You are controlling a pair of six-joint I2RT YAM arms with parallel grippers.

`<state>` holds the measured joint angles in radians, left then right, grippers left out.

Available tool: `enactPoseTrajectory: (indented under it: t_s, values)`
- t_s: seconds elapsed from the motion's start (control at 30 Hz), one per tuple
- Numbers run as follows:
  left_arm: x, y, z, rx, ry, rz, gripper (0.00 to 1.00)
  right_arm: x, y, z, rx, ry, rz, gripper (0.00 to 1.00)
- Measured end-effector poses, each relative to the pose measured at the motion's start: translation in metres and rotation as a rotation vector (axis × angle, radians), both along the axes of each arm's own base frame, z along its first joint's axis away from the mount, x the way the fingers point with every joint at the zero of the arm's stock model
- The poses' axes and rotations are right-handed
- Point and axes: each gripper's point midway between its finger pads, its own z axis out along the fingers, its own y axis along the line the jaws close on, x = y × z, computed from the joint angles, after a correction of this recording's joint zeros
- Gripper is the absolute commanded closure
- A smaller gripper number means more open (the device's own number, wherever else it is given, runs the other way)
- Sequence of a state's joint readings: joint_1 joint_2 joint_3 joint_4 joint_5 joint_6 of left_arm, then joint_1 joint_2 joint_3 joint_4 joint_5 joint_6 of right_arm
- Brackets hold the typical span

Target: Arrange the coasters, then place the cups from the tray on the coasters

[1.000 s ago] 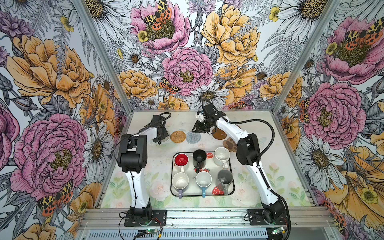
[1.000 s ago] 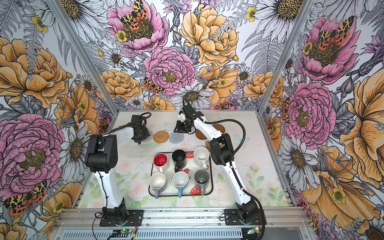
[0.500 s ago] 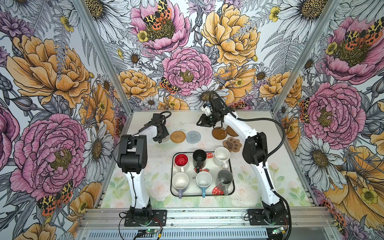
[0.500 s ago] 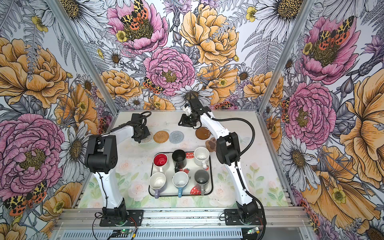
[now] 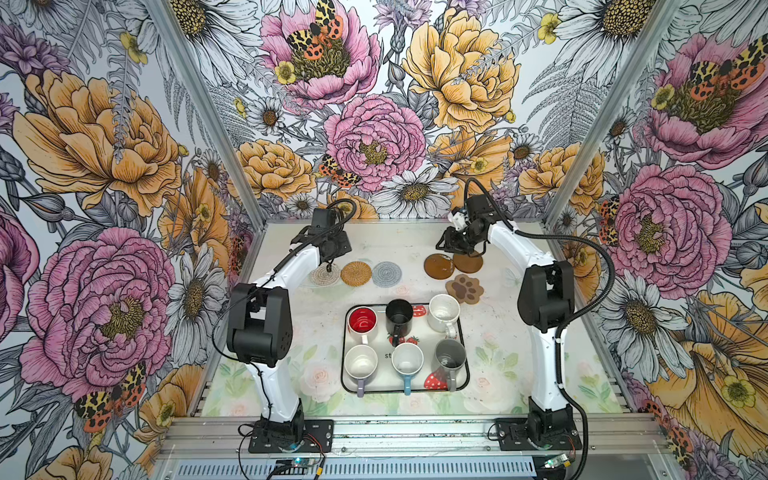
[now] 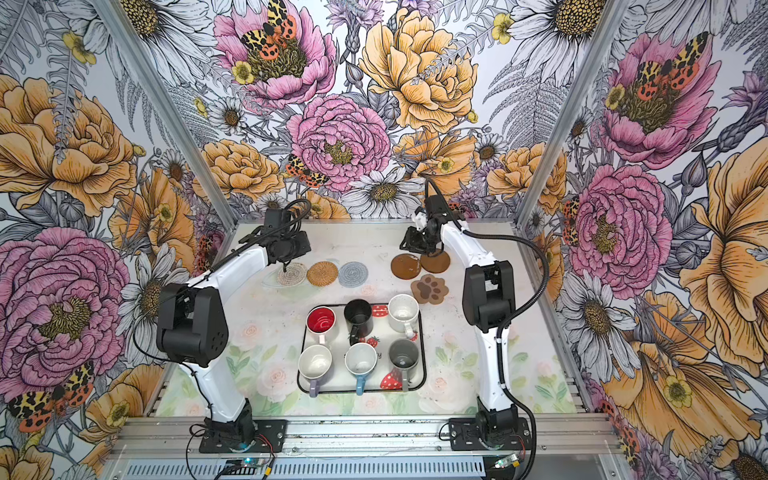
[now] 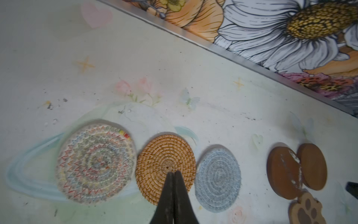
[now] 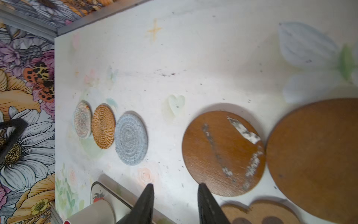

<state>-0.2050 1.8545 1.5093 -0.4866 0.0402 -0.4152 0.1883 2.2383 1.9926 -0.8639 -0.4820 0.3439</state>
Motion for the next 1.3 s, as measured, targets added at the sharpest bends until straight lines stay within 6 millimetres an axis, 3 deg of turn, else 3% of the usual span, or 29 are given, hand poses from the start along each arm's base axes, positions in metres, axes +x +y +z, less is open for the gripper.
enactPoseTrajectory:
  t_s: [0.17,0.27,0.53,0.73,1.07,1.3]
  values:
    - [0.011,-0.066,0.037,-0.054,-0.083,-0.176,0.72,-0.014,-0.017,-0.031,-0.039,0.068,-0.008,0.50]
    - [0.020,-0.107,0.043,-0.084,-0.111,-0.276,0.63,-0.020,-0.022,-0.045,-0.044,0.094,-0.012,0.50]
    - [0.034,-0.180,-0.010,-0.104,-0.029,-0.425,0.58,-0.023,-0.040,-0.068,-0.044,0.119,-0.048,0.50]
    - [0.033,-0.202,-0.047,-0.110,0.040,-0.466,0.57,-0.019,-0.049,-0.071,-0.020,0.109,-0.072,0.50]
    - [0.041,-0.240,-0.065,-0.121,0.030,-0.518,0.55,-0.012,-0.042,-0.069,0.048,0.095,-0.068,0.52]
    - [0.043,-0.244,-0.086,-0.118,0.054,-0.520,0.55,-0.012,-0.039,-0.068,0.063,0.097,-0.067,0.53]
